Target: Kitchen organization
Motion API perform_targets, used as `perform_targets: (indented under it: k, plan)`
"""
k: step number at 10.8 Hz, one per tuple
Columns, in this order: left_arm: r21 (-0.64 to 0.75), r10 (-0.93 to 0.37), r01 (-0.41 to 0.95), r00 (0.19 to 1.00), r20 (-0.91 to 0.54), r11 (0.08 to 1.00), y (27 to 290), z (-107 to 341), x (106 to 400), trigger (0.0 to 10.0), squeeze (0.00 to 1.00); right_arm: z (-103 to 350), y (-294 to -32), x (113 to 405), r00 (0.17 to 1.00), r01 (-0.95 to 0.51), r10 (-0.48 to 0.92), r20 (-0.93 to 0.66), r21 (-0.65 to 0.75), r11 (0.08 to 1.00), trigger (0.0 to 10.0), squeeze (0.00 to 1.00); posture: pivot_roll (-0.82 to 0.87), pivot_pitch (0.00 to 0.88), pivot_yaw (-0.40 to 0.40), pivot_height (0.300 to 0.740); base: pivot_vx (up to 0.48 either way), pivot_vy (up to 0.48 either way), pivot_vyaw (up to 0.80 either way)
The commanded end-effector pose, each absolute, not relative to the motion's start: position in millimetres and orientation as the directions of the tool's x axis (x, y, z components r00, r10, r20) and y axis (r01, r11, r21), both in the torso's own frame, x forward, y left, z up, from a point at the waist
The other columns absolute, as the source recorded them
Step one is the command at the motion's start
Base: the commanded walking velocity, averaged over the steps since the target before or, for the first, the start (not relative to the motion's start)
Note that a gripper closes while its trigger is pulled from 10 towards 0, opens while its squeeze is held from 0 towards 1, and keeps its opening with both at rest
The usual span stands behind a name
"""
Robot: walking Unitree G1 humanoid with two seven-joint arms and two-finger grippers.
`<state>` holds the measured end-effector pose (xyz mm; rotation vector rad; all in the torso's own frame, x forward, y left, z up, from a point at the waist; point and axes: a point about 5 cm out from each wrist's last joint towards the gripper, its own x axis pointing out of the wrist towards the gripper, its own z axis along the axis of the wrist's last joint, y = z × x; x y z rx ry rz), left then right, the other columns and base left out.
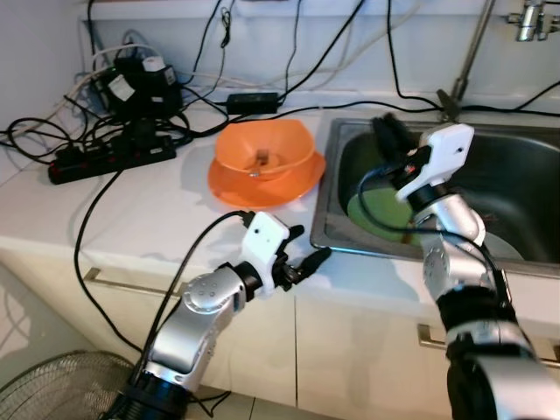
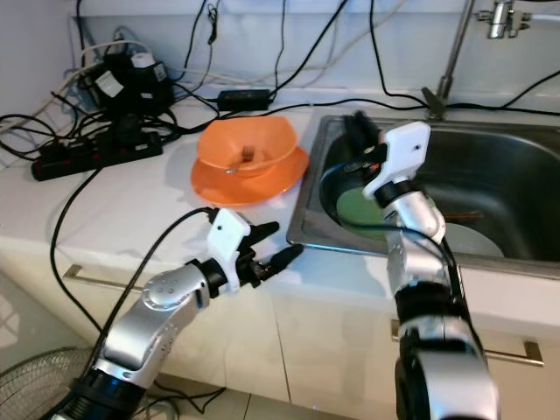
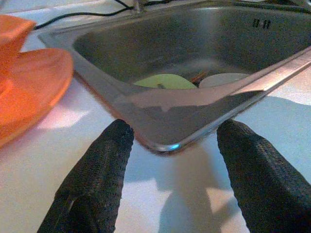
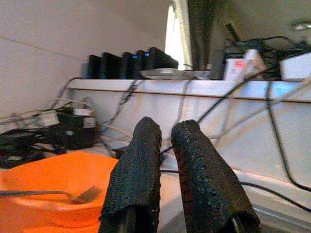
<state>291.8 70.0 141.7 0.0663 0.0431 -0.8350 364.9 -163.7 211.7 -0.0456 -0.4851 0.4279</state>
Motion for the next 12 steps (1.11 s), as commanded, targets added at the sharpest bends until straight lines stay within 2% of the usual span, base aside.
perform_targets:
  k: [1,3,4,9,12]
  plan:
    - [0.087,-0.717,0.716,0.697,-0.024,0.693,76,155,296,10.0,0.00,210,-158,361,0.785,-0.422,0.437,0.438,-0.139,0.896,10.0,0.00,0.06,0.003,0.093,0.740,0.000,0.000,0.00]
    - [0.112,-0.565,0.555,0.820,0.091,0.824,98,171,311,10.0,0.00,187,-155,347,0.817,-0.425,0.424,0.391,-0.088,0.901,10.0,0.00,0.05,0.004,0.091,0.740,0.000,0.000,0.00]
    - [0.105,-0.518,0.508,0.846,0.129,0.855,106,176,315,10.0,0.00,179,-151,341,0.827,-0.428,0.415,0.379,-0.052,0.902,10.0,0.00,0.05,0.006,0.092,0.740,0.000,0.000,0.00]
    - [0.112,-0.455,0.442,0.871,0.185,0.890,109,175,318,10.0,0.00,164,-147,317,0.853,-0.410,0.384,0.354,-0.002,0.912,10.0,0.00,0.04,0.000,0.097,0.740,0.000,0.000,0.00]
    - [0.217,-0.508,0.472,0.848,0.154,0.854,93,162,307,10.0,0.00,147,-141,303,0.879,-0.396,0.370,0.301,0.026,0.918,10.0,0.00,0.03,0.000,0.108,0.740,0.000,0.000,0.00]
